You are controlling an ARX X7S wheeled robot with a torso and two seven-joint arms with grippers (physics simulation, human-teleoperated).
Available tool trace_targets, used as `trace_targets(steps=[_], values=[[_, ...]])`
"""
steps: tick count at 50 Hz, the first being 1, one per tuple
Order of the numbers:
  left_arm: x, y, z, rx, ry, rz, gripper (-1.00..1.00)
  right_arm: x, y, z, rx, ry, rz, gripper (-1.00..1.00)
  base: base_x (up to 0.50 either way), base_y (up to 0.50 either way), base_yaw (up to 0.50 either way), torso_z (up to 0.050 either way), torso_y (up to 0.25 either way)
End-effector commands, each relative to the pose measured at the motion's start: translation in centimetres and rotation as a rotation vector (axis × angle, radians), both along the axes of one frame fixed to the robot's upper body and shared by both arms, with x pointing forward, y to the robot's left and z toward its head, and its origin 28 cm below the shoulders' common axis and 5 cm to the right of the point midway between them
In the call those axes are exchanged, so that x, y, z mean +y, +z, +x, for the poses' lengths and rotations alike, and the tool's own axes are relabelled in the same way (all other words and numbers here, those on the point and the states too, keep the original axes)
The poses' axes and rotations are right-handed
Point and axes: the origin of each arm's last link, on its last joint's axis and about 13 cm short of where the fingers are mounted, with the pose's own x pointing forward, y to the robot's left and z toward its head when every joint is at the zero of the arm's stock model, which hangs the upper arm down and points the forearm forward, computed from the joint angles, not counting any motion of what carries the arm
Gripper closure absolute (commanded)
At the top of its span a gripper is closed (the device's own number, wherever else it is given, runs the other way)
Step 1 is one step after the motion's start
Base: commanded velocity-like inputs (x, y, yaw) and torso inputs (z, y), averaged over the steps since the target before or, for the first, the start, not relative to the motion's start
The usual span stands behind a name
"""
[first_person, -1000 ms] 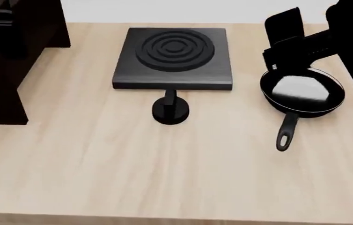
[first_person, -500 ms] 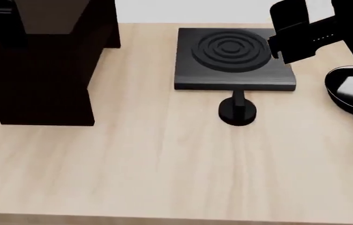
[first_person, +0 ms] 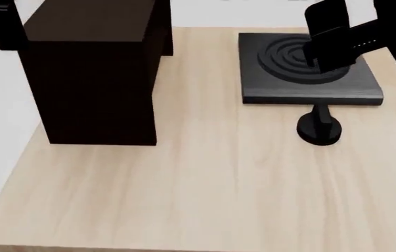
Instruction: Put the frying pan under the cabinet shelf.
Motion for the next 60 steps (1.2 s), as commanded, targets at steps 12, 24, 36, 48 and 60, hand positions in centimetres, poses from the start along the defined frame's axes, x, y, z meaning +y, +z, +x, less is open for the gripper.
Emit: trace_targets(steps=[12,24,36,48,60], values=[[-0.1,0.3,-0.1,-0.005,-0.006,-0.004,-1.0,-0.2,0.0,0.6,0.019,-0.006,-0.006,-1.0,0.5,0.0,0.0,0.0,0.0],[-0.2,0.7,-0.3,-0.023,-0.016,-0.02,-1.0,-0.7,-0.3,0.6,0.043,-0.02,-0.001,-1.0,0.5,0.0,0.0,0.0,0.001],[-0.2,0.8,-0.1,-0.028,-0.011,-0.029,-1.0,-0.7,-0.1,0.6,0.053,-0.026,-0.025,-1.0,0.5,0.0,0.0,0.0,0.001],[-0.2,1.2,-0.2,-0.049,-0.015,-0.047,-1.0,-0.8,-0.4,0.6,0.072,-0.034,-0.034,-1.0,0.5,0.0,0.0,0.0,0.002],[-0.2,1.2,-0.4,-0.057,-0.016,-0.047,-1.0,-1.2,-0.8,0.4,0.08,-0.054,-0.034,-1.0,0.5,0.0,0.0,0.0,0.0]])
